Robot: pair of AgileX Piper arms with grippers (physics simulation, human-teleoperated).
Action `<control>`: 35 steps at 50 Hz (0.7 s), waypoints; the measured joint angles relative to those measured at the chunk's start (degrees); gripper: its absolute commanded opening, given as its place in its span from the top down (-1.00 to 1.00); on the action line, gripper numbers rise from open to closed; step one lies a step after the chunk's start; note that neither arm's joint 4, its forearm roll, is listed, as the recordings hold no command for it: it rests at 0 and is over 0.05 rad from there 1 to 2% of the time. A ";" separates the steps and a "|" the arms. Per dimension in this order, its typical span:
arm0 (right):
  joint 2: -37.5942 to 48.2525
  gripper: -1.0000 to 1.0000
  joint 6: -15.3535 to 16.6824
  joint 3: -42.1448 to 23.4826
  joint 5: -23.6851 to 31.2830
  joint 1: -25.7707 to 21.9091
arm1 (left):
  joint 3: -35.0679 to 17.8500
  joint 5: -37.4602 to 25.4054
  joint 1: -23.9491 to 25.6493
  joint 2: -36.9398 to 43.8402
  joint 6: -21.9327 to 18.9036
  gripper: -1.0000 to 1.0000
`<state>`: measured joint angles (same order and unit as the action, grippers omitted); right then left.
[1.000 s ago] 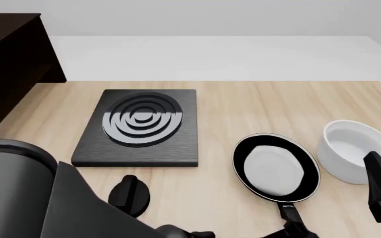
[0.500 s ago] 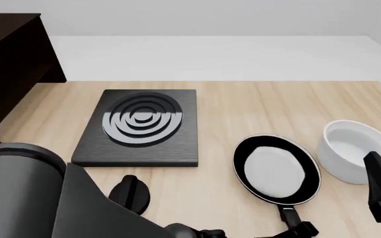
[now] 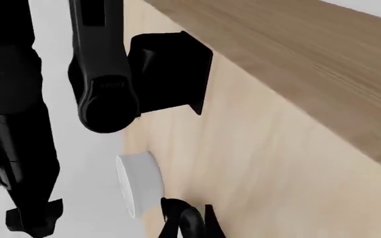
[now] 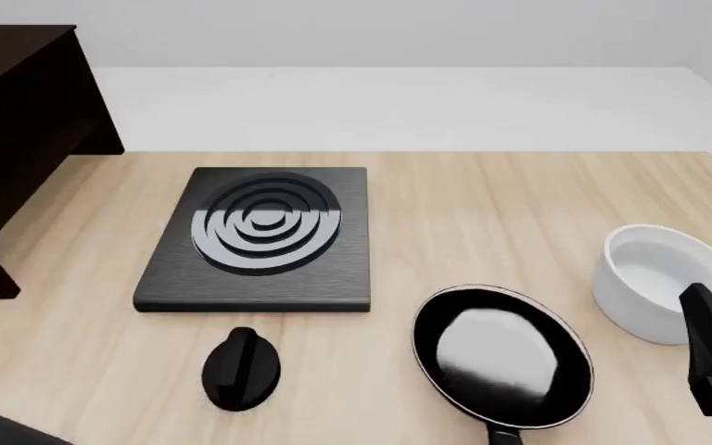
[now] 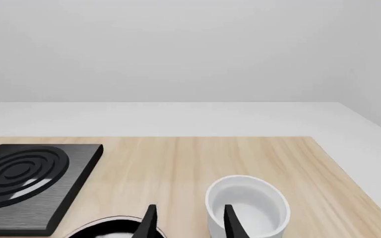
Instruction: Put the frying pan under the cabinet shelf.
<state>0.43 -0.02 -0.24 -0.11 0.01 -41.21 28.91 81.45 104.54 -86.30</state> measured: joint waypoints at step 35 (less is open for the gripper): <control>0.00 -1.00 0.00 0.00 0.00 0.00 | 5.56 -5.92 1.70 -23.40 -12.20 1.00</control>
<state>0.43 -0.02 -0.24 -0.11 0.00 -35.65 22.99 83.14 81.14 -98.49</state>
